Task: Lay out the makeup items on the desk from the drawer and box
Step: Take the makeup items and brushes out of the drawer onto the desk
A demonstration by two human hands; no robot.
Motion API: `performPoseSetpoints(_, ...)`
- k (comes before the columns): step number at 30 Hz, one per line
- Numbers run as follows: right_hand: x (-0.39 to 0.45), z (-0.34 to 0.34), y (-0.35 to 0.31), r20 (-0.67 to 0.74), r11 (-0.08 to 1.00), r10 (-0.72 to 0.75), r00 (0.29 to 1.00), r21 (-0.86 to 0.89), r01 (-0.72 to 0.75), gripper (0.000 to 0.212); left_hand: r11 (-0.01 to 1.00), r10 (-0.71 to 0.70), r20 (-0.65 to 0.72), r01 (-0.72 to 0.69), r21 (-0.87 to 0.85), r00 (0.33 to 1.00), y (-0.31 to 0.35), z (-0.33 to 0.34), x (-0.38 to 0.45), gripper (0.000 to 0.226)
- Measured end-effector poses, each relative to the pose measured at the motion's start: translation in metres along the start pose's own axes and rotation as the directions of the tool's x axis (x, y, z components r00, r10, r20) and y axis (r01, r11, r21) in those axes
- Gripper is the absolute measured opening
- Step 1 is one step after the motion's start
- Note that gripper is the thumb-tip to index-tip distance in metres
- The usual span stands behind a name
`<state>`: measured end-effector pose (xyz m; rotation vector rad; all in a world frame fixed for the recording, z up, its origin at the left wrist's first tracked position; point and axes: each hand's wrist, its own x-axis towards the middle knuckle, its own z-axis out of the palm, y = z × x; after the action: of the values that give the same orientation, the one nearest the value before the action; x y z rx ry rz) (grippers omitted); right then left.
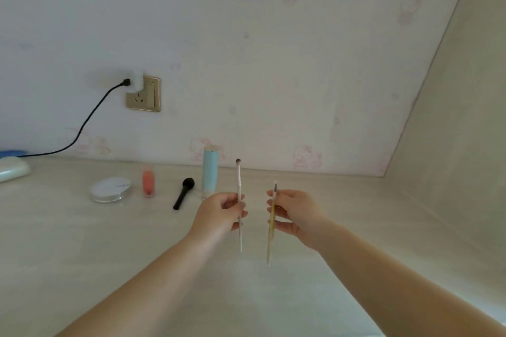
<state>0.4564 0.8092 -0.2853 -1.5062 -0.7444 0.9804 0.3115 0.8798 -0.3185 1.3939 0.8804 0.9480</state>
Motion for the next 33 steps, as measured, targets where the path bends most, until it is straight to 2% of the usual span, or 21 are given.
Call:
performPoseSetpoints(6, 0.053, 0.019, 0.002, -0.03, 0.994, 0.029, 0.999, -0.109, -0.032, 0.014, 0.988, -0.058, 0.033, 0.053, 0.144, 0.998, -0.015, -0.012, 0.051, 0.019)
performPoseSetpoints(8, 0.069, 0.019, 0.004, -0.055, 0.994, 0.031, 0.998, -0.106, -0.037, 0.022, 0.982, -0.077, 0.039, 0.069, 0.174, 0.996, -0.019, -0.013, 0.063, 0.02)
performPoseSetpoints(12, 0.095, 0.017, 0.01, -0.119, 0.987, 0.025, 0.993, -0.152, -0.043, 0.02, 0.965, -0.085, 0.017, 0.078, 0.249, 0.996, -0.028, -0.006, 0.081, 0.013)
performPoseSetpoints(16, 0.116, 0.015, 0.018, -0.136, 0.97, -0.04, 0.99, -0.245, 0.005, 0.018, 0.921, -0.066, 0.058, 0.038, 0.387, 0.996, -0.035, 0.001, 0.096, 0.02)
performPoseSetpoints(19, 0.125, 0.014, 0.024, -0.149, 0.944, -0.075, 0.986, -0.328, 0.022, 0.027, 0.899, -0.073, 0.098, 0.023, 0.437, 0.992, -0.037, 0.003, 0.101, 0.012)
performPoseSetpoints(21, 0.132, 0.015, 0.027, -0.145, 0.923, -0.098, 0.985, -0.384, 0.035, 0.031, 0.88, -0.083, 0.131, 0.011, 0.475, 0.988, -0.036, 0.004, 0.106, 0.021)
performPoseSetpoints(23, 0.137, 0.016, 0.027, -0.125, 0.874, -0.141, 0.982, -0.481, 0.065, 0.031, 0.836, -0.083, 0.164, -0.021, 0.548, 0.983, -0.033, 0.005, 0.108, 0.028)
performPoseSetpoints(27, 0.139, 0.019, 0.033, -0.055, 0.705, -0.2, 0.978, -0.702, 0.104, 0.031, 0.704, -0.074, 0.189, -0.082, 0.705, 0.979, -0.029, 0.007, 0.111, 0.034)
performPoseSetpoints(30, 0.14, 0.019, 0.035, -0.042, 0.631, -0.23, 0.972, -0.767, 0.116, 0.03, 0.67, -0.075, 0.182, -0.086, 0.737, 0.98, -0.03, 0.008, 0.115, 0.036)
performPoseSetpoints(33, 0.142, 0.02, 0.036, -0.022, 0.529, -0.27, 0.963, -0.839, 0.129, 0.032, 0.563, -0.007, 0.18, -0.145, 0.813, 0.984, -0.033, 0.011, 0.116, 0.041)
